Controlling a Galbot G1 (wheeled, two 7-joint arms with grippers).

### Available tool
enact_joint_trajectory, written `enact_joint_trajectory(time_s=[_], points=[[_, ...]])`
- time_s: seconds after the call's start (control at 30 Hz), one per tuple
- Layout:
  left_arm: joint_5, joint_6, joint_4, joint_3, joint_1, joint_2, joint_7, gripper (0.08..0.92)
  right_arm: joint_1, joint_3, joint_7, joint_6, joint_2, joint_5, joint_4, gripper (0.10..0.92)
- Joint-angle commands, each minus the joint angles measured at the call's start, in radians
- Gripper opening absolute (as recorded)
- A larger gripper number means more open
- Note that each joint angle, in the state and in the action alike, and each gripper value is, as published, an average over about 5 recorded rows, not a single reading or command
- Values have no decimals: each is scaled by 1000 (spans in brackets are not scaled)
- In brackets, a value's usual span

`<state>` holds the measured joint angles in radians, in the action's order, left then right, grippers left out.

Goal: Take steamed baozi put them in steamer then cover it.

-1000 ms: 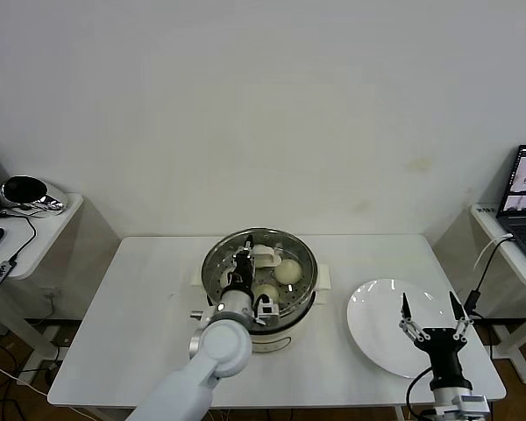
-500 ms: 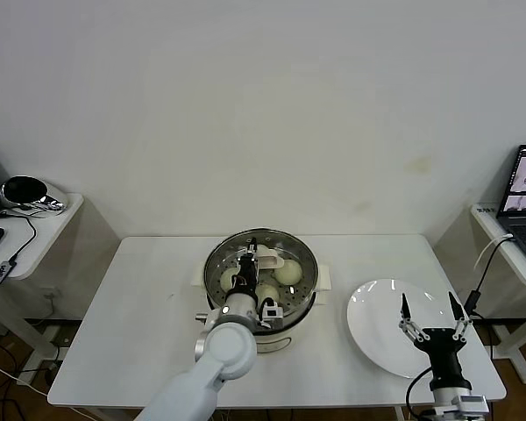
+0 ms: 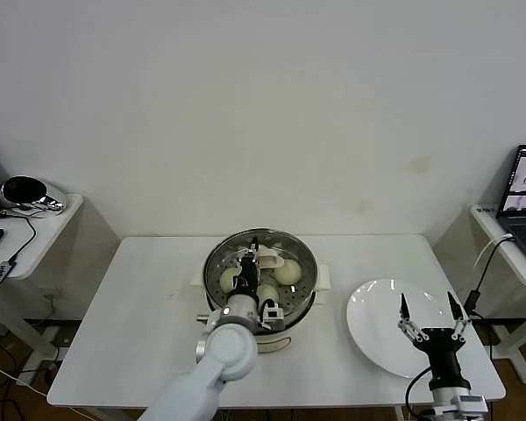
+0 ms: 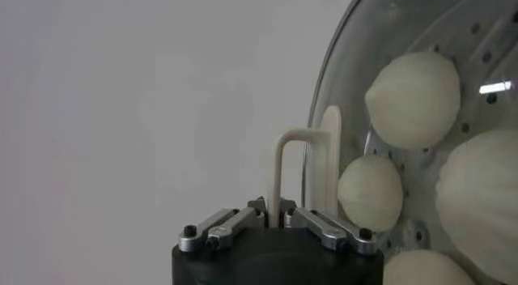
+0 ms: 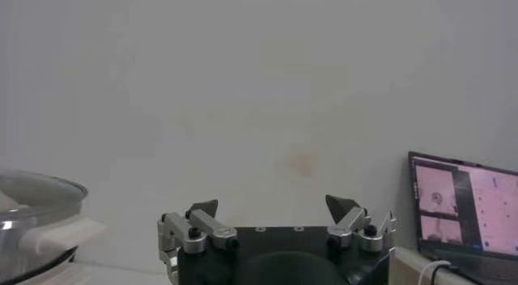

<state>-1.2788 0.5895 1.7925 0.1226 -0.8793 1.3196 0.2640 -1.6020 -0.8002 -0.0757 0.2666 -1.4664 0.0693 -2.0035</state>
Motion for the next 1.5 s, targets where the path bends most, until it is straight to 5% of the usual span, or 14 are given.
enact_joint_trajectory(time_s=[0.03, 0.4, 0.63, 0.83, 1.03, 1.5], points=[[35, -1, 101, -10, -52, -28, -2, 301, -2, 1, -1, 0, -1, -3, -2, 823], [190, -48, 416, -105, -302, -137, -58, 613, -4, 10, -2, -1, -4, -14, -3, 823], [715, -195, 659, -409, -647, -194, -321, 802, -10, 18, -1, -2, 6, -14, -3, 823], [1391, -578, 535, -732, -940, -109, -437, 822, -38, 60, 0, -7, 39, -9, -4, 823], [1605, -681, 461, -751, -1085, -85, -461, 823, -123, 131, -5, -39, 101, 16, -3, 823], [1646, -758, 293, -678, -1105, -20, -395, 823, -229, 244, -2, -76, 92, 7, -25, 823]])
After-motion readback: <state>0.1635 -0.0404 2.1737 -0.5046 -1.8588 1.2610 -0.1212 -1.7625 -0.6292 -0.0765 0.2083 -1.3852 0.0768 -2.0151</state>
